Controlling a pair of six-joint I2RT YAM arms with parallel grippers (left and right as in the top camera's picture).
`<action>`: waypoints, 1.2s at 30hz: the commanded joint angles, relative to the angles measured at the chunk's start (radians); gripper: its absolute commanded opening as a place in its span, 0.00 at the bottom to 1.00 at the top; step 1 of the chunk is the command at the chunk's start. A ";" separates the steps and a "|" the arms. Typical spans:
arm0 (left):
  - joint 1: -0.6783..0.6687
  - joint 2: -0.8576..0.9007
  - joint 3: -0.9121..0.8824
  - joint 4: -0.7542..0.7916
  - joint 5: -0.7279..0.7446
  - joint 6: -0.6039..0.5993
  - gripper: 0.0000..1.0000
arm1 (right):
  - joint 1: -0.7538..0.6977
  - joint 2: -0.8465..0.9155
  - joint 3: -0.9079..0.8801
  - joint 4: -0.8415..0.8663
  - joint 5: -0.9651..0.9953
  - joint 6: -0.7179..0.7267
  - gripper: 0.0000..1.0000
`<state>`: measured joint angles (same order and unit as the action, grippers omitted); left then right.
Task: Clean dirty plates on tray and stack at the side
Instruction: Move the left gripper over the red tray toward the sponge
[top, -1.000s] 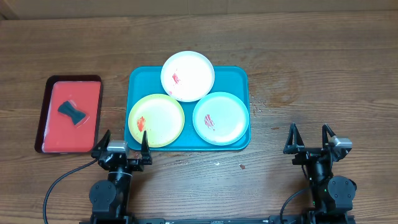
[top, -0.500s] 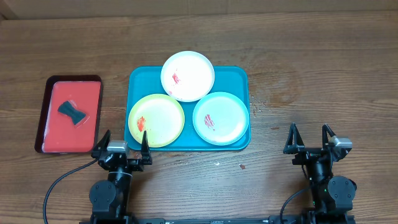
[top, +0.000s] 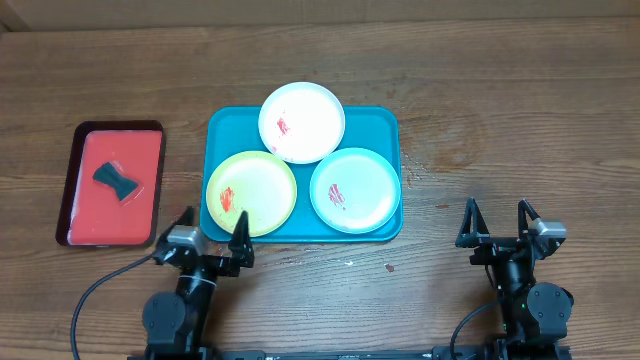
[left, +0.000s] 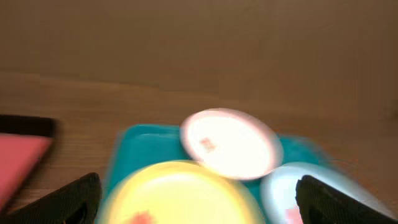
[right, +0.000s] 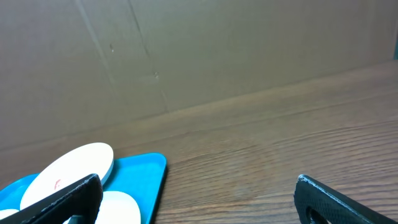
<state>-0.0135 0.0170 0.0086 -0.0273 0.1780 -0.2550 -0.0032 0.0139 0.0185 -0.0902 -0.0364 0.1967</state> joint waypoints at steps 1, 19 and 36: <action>-0.008 -0.013 -0.003 0.080 0.154 -0.425 1.00 | 0.003 -0.011 -0.010 0.008 0.010 -0.008 1.00; -0.006 0.178 0.529 -0.023 -0.106 0.050 1.00 | 0.003 -0.011 -0.010 0.008 0.010 -0.008 1.00; 0.034 1.019 1.368 -0.859 -0.207 0.108 1.00 | 0.003 -0.011 -0.010 0.008 0.010 -0.008 1.00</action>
<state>-0.0074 0.9791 1.2903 -0.8608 0.0406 -0.1566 -0.0032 0.0128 0.0185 -0.0902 -0.0364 0.1967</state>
